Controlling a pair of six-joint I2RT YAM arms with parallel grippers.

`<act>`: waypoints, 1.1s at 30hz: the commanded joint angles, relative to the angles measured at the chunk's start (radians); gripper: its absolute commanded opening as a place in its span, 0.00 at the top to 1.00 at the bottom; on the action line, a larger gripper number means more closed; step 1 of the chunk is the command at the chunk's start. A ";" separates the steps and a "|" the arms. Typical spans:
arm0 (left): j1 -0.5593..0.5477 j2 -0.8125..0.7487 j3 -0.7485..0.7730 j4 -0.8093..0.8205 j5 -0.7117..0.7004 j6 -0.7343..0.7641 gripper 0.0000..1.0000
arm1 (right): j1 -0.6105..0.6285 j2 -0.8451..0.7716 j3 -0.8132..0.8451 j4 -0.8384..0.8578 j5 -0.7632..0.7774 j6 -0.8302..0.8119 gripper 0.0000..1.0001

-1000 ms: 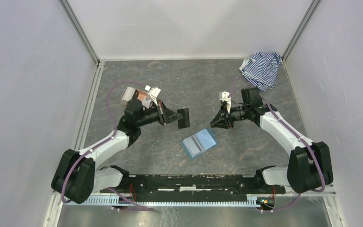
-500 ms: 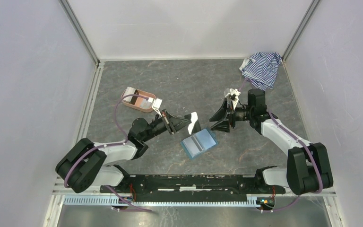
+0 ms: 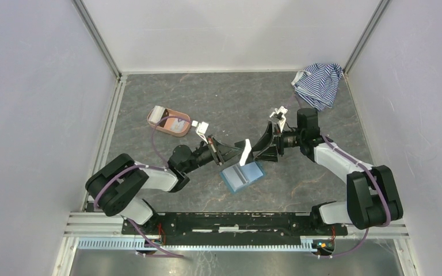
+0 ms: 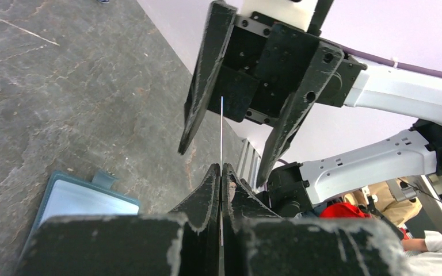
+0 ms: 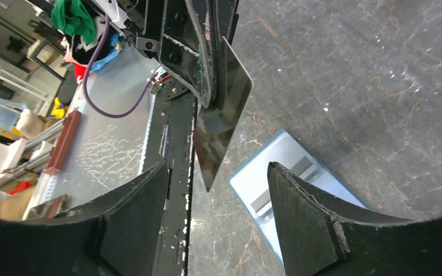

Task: Put the credit cards into the card holder
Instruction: Pick up the credit card from the storage box.

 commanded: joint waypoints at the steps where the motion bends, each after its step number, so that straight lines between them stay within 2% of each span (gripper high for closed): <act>1: -0.023 0.037 0.050 0.104 -0.026 -0.027 0.98 | 0.016 0.025 0.029 0.033 -0.019 0.066 0.31; 17: -0.037 0.117 0.065 0.176 -0.037 -0.040 0.98 | 0.042 0.031 0.037 0.034 -0.024 0.107 0.55; 22: -0.043 0.129 0.064 0.177 -0.035 -0.040 0.98 | 0.045 0.044 0.006 0.145 -0.016 0.230 0.59; 25: -0.045 0.132 0.061 0.180 -0.037 -0.039 0.98 | 0.046 0.045 0.005 0.156 -0.015 0.247 0.63; 28: -0.045 0.132 0.059 0.178 -0.042 -0.036 0.98 | 0.047 0.042 0.006 0.155 -0.021 0.249 0.73; 32: -0.045 0.138 0.062 0.169 -0.045 -0.036 0.97 | 0.048 0.043 0.006 0.156 -0.025 0.246 1.00; 33: -0.045 0.138 0.062 0.162 -0.047 -0.037 0.93 | 0.049 0.043 0.006 0.156 -0.024 0.243 1.00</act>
